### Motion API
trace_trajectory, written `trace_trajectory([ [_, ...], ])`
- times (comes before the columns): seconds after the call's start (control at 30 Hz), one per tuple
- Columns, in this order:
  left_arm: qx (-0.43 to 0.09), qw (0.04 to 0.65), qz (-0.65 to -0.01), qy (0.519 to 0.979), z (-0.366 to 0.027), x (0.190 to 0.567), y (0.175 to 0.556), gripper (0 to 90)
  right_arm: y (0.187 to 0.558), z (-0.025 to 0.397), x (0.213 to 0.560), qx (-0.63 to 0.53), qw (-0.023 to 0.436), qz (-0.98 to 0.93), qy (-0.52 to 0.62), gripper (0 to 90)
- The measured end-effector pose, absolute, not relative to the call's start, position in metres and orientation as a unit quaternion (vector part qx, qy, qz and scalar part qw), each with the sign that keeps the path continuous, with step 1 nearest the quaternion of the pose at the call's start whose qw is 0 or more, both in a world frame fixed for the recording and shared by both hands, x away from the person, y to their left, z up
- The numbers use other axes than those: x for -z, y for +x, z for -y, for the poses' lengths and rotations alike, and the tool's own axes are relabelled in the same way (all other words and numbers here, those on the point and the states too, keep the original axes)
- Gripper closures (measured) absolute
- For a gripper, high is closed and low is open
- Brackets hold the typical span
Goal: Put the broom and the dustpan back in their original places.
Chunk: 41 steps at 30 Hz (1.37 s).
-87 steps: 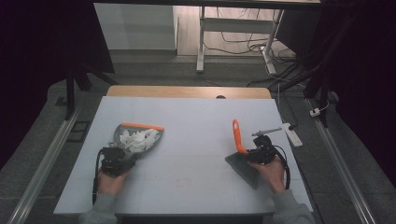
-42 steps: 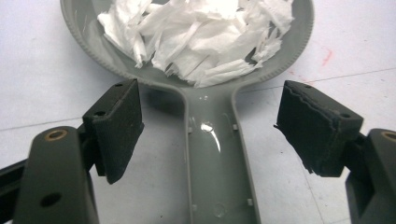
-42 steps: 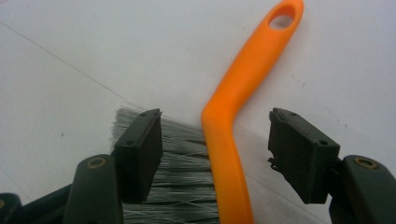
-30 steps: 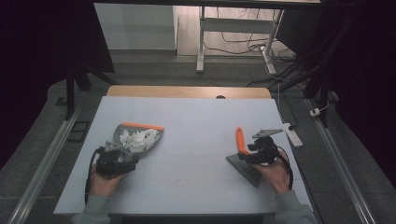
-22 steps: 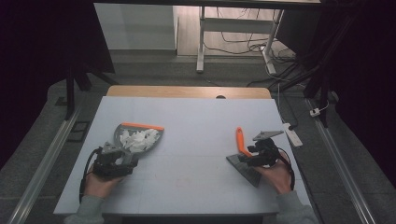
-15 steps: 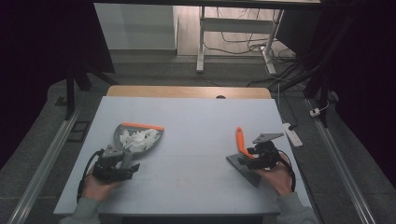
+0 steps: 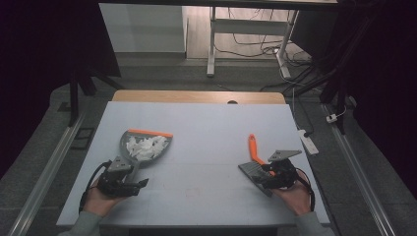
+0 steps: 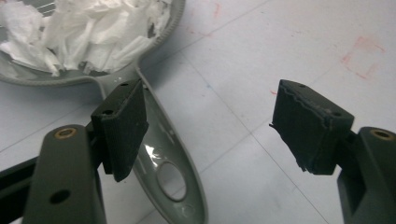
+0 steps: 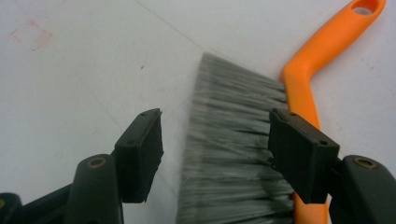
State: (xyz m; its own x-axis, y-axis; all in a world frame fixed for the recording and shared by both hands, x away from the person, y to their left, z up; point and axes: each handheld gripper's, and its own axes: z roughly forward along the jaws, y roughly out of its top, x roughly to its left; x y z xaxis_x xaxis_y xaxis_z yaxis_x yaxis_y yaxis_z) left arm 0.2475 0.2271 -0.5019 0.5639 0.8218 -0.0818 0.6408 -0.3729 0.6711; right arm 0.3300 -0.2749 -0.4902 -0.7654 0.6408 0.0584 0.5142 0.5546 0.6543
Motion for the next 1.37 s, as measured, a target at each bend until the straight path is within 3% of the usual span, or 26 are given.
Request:
trace_trajectory([
  [0.4,-0.132,0.332,-0.435,0.826,-0.223,0.504,0.241,27.2,0.311,0.293,0.497,-0.344,0.102,-0.873,0.331,35.4],
  [1.37,-0.135,0.331,-0.441,0.823,-0.223,0.505,0.242,26.8,0.311,0.292,0.495,-0.35,0.108,-0.874,0.319,35.8],
])
